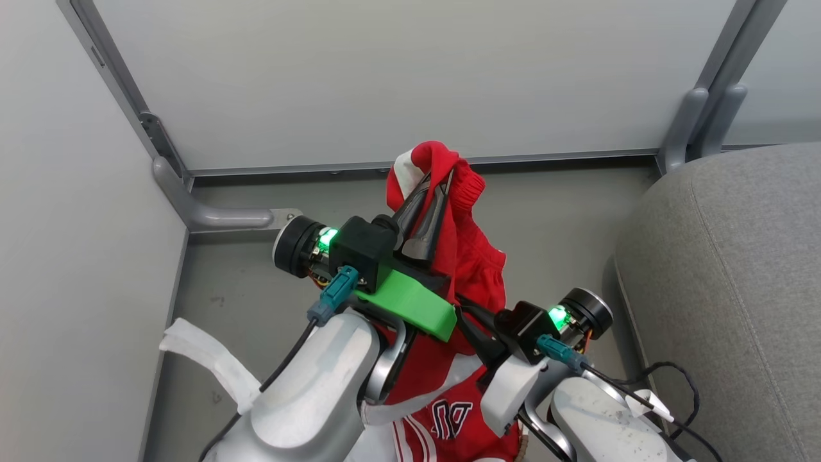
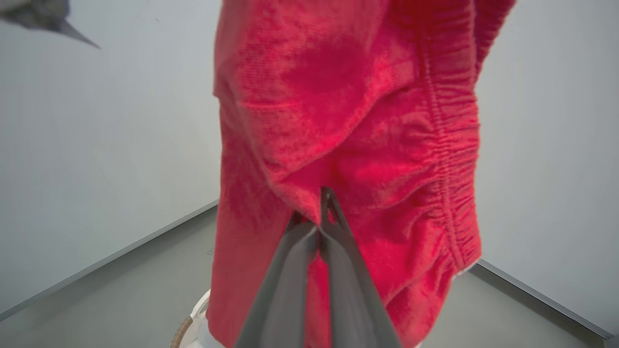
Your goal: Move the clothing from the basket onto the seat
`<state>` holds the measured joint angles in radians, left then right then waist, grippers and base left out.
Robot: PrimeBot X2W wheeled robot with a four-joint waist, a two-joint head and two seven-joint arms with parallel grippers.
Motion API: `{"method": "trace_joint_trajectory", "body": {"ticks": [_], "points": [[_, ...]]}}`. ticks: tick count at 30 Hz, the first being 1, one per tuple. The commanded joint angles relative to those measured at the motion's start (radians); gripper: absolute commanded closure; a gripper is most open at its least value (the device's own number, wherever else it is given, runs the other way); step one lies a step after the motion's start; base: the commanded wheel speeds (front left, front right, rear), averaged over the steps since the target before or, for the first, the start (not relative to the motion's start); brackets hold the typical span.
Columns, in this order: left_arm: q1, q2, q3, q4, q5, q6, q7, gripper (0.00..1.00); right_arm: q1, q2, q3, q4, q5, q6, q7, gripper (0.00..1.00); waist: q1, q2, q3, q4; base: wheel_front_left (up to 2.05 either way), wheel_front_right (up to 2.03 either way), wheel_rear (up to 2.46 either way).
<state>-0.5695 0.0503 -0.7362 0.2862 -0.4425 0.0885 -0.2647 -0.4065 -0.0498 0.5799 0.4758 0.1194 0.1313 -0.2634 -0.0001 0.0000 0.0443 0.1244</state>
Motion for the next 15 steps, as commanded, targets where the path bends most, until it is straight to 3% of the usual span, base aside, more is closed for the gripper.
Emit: {"method": "trace_joint_trajectory", "body": {"ticks": [1,15], "points": [[-0.016,0.002,0.001,-0.001,-0.008,0.005,0.000,1.00,0.001,-0.004,-0.001,-0.002,0.007,-0.001,-0.002,1.00,0.0001,0.0000,0.000,0.000,0.00,0.00,0.00],[-0.011,0.002,0.006,0.015,0.000,-0.001,0.000,1.00,0.016,-0.004,-0.014,0.000,0.012,-0.001,-0.002,1.00,0.0001,0.0000,-0.003,-0.027,0.00,0.00,0.00]]}}
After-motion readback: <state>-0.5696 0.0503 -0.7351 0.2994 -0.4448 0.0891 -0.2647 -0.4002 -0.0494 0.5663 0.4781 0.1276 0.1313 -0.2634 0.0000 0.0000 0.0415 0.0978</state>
